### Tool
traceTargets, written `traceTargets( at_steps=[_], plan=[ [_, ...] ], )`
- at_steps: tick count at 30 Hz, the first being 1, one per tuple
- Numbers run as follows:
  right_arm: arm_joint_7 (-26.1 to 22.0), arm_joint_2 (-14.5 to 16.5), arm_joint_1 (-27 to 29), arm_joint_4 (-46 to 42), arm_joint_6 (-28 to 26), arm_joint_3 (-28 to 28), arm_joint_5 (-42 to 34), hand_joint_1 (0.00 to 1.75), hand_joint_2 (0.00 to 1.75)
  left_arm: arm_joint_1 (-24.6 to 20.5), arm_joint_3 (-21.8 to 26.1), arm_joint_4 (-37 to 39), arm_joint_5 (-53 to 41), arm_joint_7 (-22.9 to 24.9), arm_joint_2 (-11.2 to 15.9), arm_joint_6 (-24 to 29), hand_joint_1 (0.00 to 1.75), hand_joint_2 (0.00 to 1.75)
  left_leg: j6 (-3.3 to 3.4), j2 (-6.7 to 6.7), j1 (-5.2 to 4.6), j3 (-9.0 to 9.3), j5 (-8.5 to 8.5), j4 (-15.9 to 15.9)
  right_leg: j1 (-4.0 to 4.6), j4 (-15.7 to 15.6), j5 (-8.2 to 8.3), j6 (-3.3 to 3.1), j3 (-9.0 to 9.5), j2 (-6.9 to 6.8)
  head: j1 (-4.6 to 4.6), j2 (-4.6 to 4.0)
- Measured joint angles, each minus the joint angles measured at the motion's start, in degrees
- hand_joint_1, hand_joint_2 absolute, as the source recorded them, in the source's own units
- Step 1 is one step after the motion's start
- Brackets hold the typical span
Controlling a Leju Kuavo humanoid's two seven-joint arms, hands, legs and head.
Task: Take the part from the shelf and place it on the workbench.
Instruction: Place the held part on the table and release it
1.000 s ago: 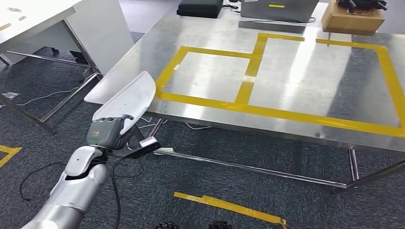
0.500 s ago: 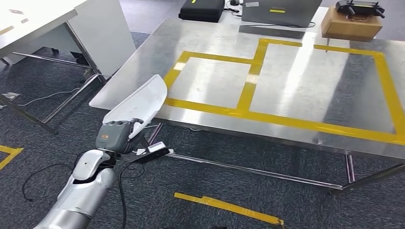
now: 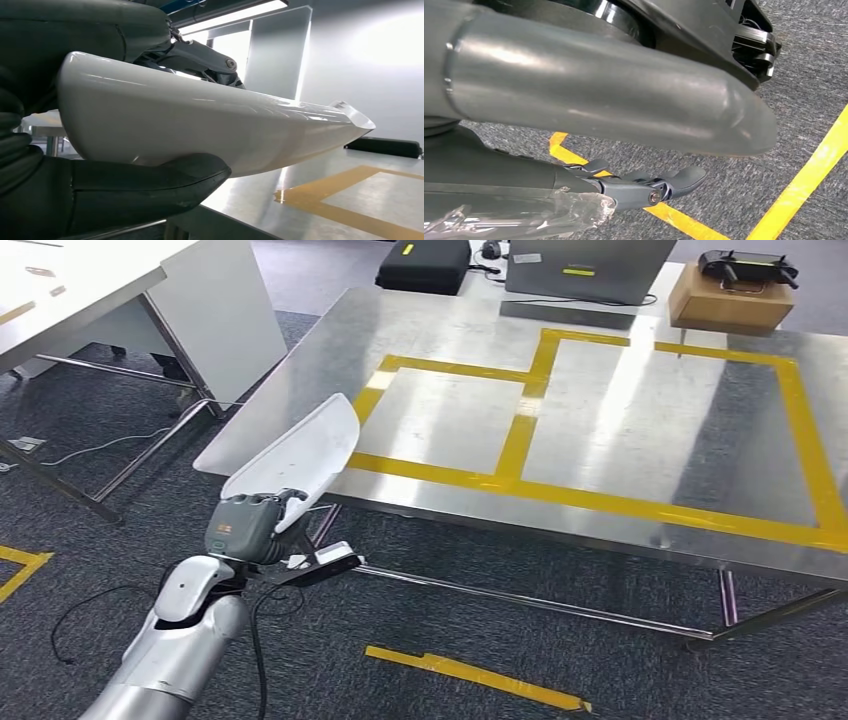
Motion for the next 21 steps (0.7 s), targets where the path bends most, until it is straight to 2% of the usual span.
traceTargets(
  at_steps=[5,10,13,15,17,18,19,21],
  plan=[
    [-0.09,0.00,-0.01,0.00,-0.07,0.00,0.08,0.00,0.00,0.32,-0.28,-1.23,-0.42,0.02,0.02,-0.39,1.75,1.75,0.01,0.00,0.00,0.32,0.43,-0.79,0.00,-0.86,0.42,-0.01,0.34,-0.01,0.01,0.00],
    [-0.16,0.00,-0.03,0.00,-0.11,0.00,0.19,0.00,0.00,0.43,-0.44,-1.86,-0.64,0.02,0.06,-0.71,1.75,1.75,0.28,-0.01,-0.20,0.35,0.52,-0.90,-0.23,-1.28,0.78,0.28,0.44,-0.02,-0.02,0.00],
    [-0.17,0.00,-0.09,0.00,-0.13,0.00,0.37,0.00,0.00,0.45,-0.45,-1.98,-0.69,0.04,0.14,-0.92,1.75,1.75,0.81,-0.01,-0.43,0.29,0.47,-1.02,-0.43,-1.61,0.93,0.60,0.54,-0.10,-0.03,0.00],
    [-0.17,0.00,-0.12,0.01,-0.13,0.00,0.49,0.00,0.00,0.52,-0.45,-2.13,-0.87,0.08,0.19,-1.02,1.75,1.75,1.45,-0.11,-0.43,0.57,0.54,-1.94,-0.49,-1.66,1.72,1.14,0.89,-0.16,-0.02,0.00],
    [-0.19,-0.01,-0.13,0.02,-0.15,0.01,0.63,0.00,0.00,0.60,-0.48,-2.28,-1.10,0.19,0.19,-1.13,1.75,1.75,2.07,-0.30,-0.09,1.67,1.03,-3.51,-0.53,-1.44,2.00,1.71,0.95,0.00,0.03,0.00],
    [-0.21,-0.01,-0.13,0.02,-0.15,0.01,0.69,0.00,0.00,0.58,-0.51,-2.34,-1.16,0.26,0.15,-1.19,1.75,1.75,2.25,-0.38,0.08,2.23,1.31,-4.06,-0.57,-0.80,1.35,1.92,0.62,0.29,0.11,0.00],
    [-0.22,-0.02,-0.16,0.02,-0.16,0.02,0.76,0.00,0.00,0.57,-0.56,-2.41,-1.20,0.33,0.10,-1.23,1.75,1.75,2.32,-0.48,0.23,2.64,1.56,-4.41,-0.64,1.00,-0.03,2.03,-0.27,0.65,0.18,0.00],
    [-0.23,-0.06,-0.14,0.02,-0.16,0.02,0.82,0.00,0.00,0.70,-0.74,-2.47,-1.25,0.42,0.02,-1.33,1.75,1.75,2.35,-0.65,0.29,2.82,1.63,-4.54,-0.85,6.93,-3.30,2.52,-3.19,1.22,0.28,0.00]
  ],
)
